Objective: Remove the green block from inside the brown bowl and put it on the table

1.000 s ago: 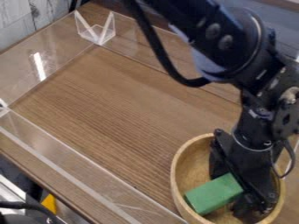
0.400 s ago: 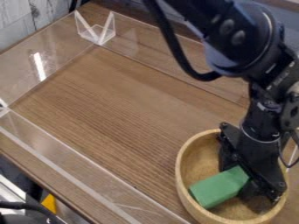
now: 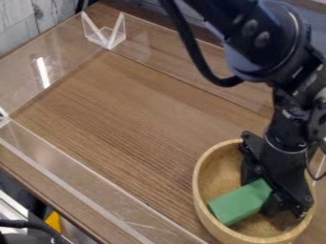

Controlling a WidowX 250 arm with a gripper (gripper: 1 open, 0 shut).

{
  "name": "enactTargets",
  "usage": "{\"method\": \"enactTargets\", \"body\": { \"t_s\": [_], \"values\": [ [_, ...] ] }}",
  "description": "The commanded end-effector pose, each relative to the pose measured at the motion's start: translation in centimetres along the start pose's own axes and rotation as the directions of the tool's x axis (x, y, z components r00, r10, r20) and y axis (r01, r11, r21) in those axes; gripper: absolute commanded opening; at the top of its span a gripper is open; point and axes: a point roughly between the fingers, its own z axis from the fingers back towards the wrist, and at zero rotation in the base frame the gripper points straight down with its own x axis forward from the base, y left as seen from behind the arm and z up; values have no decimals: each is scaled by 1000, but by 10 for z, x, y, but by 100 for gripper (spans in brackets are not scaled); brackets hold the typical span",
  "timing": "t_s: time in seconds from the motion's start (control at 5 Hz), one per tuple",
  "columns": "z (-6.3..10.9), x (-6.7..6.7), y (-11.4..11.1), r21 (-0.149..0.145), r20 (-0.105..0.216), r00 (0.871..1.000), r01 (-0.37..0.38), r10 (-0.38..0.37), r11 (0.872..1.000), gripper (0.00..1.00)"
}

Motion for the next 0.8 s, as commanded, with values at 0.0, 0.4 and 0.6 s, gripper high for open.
{"method": "enactTargets", "body": {
  "t_s": [0.0,0.4,0.6],
  "values": [
    [-3,0,-13,-17,-9,999,46,-46,999,0],
    [18,0,-6,-25,9,1000,1,-1,1000,0],
    [24,1,-11,-28,16,999,-33,33,999,0]
  ]
}}
